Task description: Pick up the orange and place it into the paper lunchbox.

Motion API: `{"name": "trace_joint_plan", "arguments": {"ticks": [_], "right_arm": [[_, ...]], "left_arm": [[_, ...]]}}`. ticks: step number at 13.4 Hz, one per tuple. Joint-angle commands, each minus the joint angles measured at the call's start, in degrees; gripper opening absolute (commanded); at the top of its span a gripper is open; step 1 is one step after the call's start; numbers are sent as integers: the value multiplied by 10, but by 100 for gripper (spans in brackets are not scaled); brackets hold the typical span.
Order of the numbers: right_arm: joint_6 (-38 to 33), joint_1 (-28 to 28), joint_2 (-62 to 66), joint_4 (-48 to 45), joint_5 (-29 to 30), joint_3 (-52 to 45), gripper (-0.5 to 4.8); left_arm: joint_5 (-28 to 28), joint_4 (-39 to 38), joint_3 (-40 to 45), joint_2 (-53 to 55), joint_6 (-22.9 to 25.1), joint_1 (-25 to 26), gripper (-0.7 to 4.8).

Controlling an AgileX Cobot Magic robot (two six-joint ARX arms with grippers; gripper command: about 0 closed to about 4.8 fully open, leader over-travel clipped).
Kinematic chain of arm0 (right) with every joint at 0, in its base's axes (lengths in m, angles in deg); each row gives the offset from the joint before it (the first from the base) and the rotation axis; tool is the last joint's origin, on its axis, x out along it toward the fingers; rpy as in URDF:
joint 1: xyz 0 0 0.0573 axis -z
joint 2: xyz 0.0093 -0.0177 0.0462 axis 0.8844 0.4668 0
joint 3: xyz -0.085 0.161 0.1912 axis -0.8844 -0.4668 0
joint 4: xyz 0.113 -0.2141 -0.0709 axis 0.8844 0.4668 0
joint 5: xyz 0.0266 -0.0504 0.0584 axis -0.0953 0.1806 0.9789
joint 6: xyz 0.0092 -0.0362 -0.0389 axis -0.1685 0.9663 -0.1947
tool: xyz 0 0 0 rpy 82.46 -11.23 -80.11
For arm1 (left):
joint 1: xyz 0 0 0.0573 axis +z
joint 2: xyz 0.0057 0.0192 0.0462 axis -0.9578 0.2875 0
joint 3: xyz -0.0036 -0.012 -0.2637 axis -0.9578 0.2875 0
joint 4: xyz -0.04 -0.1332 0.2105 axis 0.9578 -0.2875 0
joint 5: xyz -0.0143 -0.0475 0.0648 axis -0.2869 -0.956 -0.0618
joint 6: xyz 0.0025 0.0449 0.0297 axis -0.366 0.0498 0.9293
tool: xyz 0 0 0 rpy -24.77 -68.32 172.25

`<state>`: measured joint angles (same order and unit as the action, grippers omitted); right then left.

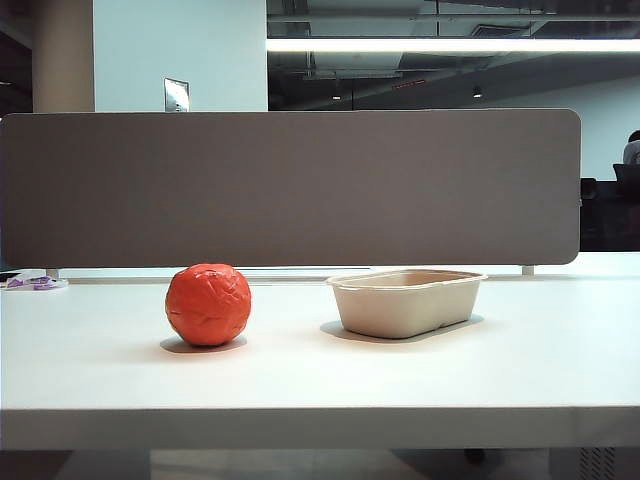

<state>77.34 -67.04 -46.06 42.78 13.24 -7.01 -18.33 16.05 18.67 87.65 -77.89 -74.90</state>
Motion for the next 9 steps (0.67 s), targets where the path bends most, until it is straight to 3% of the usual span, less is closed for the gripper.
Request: {"name": "trace_joint_plan", "arguments": {"ticks": [1, 5, 6, 8, 9], "right_arm": [[-2, 0, 20, 23, -2, 60, -1], [-2, 0, 78, 52, 2, 138, -2], [-2, -1, 202, 52, 66, 245, -2], [-4, -1, 238, 53, 95, 276, -2], [-3, -84, 372, 87, 145, 373, -2]], "left_arm": [[30, 0, -42, 1, -28, -1, -7], [38, -15, -103, 41, -34, -1, -7], [32, -3, -185, 164, -34, -1, -7], [31, -3, -209, 203, -35, -1, -7], [16, 5, -347, 398, -34, -58, -7]]}}
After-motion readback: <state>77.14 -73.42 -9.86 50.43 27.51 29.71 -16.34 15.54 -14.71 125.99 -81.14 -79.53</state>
